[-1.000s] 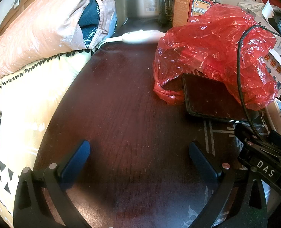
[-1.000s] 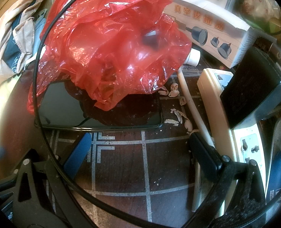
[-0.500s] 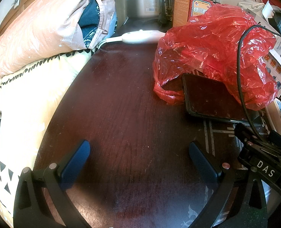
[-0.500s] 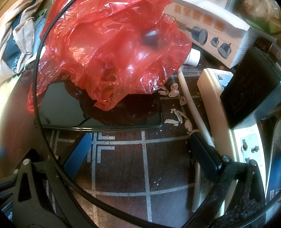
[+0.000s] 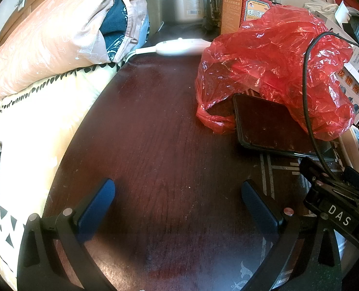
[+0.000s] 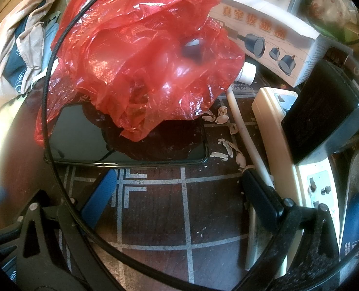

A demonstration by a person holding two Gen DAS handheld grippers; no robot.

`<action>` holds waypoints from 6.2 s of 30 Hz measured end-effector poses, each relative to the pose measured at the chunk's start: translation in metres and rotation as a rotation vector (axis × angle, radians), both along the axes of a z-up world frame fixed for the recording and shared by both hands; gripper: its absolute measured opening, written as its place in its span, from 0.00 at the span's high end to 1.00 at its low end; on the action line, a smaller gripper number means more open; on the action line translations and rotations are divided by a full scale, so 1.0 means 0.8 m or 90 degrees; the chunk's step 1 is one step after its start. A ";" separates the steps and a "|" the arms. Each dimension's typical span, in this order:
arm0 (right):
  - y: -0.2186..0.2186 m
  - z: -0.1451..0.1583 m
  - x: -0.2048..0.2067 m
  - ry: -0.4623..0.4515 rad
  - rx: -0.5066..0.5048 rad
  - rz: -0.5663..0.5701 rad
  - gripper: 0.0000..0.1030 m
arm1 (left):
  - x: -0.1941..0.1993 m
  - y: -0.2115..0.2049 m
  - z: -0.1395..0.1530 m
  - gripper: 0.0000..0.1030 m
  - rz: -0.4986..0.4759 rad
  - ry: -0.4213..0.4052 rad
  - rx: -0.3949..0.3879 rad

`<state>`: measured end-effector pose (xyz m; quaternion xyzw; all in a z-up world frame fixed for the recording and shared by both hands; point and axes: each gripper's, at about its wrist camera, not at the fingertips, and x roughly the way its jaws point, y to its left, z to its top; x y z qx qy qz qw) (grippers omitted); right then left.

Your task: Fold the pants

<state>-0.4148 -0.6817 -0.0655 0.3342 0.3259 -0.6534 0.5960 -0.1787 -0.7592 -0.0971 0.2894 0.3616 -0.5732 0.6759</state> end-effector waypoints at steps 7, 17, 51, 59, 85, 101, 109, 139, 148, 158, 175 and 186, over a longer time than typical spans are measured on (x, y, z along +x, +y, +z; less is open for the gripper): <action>0.001 0.001 -0.007 0.000 0.000 0.000 0.00 | 0.000 0.000 0.001 0.00 0.000 0.000 0.000; 0.002 0.001 -0.007 0.000 0.000 0.000 0.00 | 0.000 0.000 0.000 0.00 0.000 0.000 0.000; 0.007 0.002 -0.001 0.000 0.001 -0.001 0.00 | 0.000 0.000 0.000 0.00 0.000 0.000 0.001; 0.008 0.002 0.000 0.000 0.001 -0.001 0.00 | 0.000 0.000 0.000 0.00 0.000 0.000 0.001; 0.012 0.003 0.005 0.000 0.001 -0.001 0.00 | 0.000 0.000 0.000 0.00 0.000 0.000 0.001; 0.014 0.003 0.007 0.000 0.001 -0.001 0.00 | 0.000 0.000 -0.001 0.00 0.000 -0.001 0.001; 0.016 0.004 0.006 0.000 0.001 -0.001 0.00 | 0.000 0.000 0.000 0.00 0.000 -0.001 0.001; 0.021 0.006 0.008 0.000 0.001 -0.001 0.00 | 0.000 -0.001 -0.001 0.00 0.000 -0.001 0.001; 0.021 0.005 0.012 0.000 0.001 -0.001 0.00 | 0.000 -0.001 0.000 0.00 0.000 -0.001 0.001; 0.024 0.006 0.011 0.000 0.001 -0.001 0.00 | 0.000 -0.001 -0.001 0.00 0.000 -0.001 0.001; 0.024 0.005 0.017 0.000 0.001 -0.001 0.00 | 0.000 -0.001 -0.001 0.00 0.000 -0.001 0.001; 0.026 0.006 0.017 0.000 0.002 -0.001 0.00 | 0.000 -0.001 -0.001 0.00 0.000 -0.001 0.001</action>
